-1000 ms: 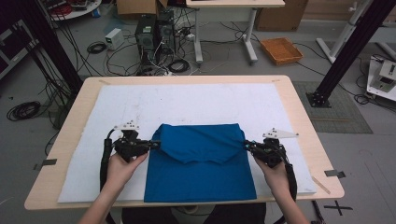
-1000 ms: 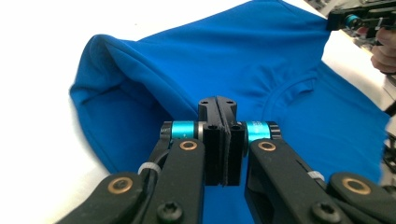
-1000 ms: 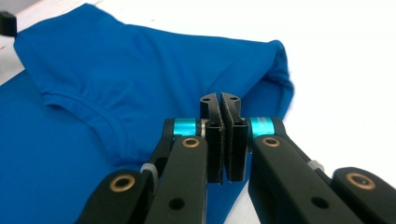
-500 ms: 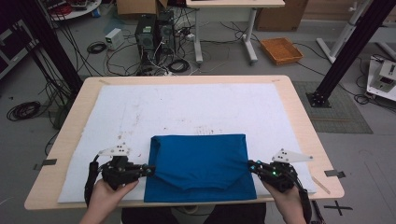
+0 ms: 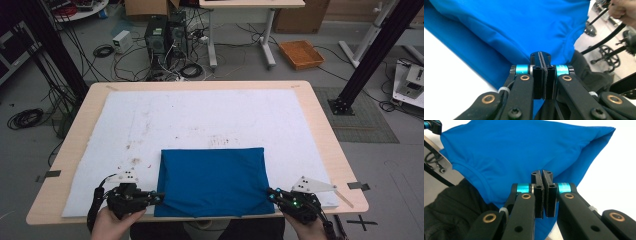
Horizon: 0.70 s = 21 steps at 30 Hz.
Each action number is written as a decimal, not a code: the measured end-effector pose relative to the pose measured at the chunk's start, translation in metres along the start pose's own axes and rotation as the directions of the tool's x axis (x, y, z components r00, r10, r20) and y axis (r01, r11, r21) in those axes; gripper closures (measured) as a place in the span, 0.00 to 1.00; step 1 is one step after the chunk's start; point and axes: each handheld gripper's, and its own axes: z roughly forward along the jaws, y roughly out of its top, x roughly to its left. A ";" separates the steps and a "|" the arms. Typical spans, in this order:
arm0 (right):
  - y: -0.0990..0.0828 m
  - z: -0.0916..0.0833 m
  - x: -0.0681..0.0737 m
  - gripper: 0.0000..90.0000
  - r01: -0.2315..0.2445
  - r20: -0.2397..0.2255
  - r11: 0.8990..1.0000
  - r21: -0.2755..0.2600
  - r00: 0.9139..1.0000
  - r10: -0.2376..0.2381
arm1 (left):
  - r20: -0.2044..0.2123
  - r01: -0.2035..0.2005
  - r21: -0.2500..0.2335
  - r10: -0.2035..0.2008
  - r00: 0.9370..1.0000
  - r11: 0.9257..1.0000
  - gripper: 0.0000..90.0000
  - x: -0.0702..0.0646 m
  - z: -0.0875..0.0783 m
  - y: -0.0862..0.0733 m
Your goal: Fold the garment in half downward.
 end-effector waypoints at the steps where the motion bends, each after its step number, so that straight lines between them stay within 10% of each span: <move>1: -0.001 0.000 0.000 0.99 0.009 0.002 1.000 0.005 1.000 -0.009 | -0.003 0.000 0.007 0.000 1.000 1.000 0.99 0.000 0.000 -0.001; 10: -0.006 0.003 0.002 0.91 0.021 0.012 1.000 0.021 1.000 -0.021 | -0.040 -0.013 0.024 0.014 0.999 1.000 0.98 0.000 0.003 -0.007; 13: -0.004 0.003 0.001 0.85 0.029 0.030 1.000 0.012 0.999 -0.029 | -0.085 -0.007 -0.003 0.007 0.996 1.000 0.82 0.004 -0.001 -0.002; 21: 0.033 0.020 -0.029 0.75 0.027 0.153 0.998 -0.061 0.988 -0.017 | -0.279 -0.037 -0.134 -0.001 0.960 0.990 0.69 0.036 -0.002 0.037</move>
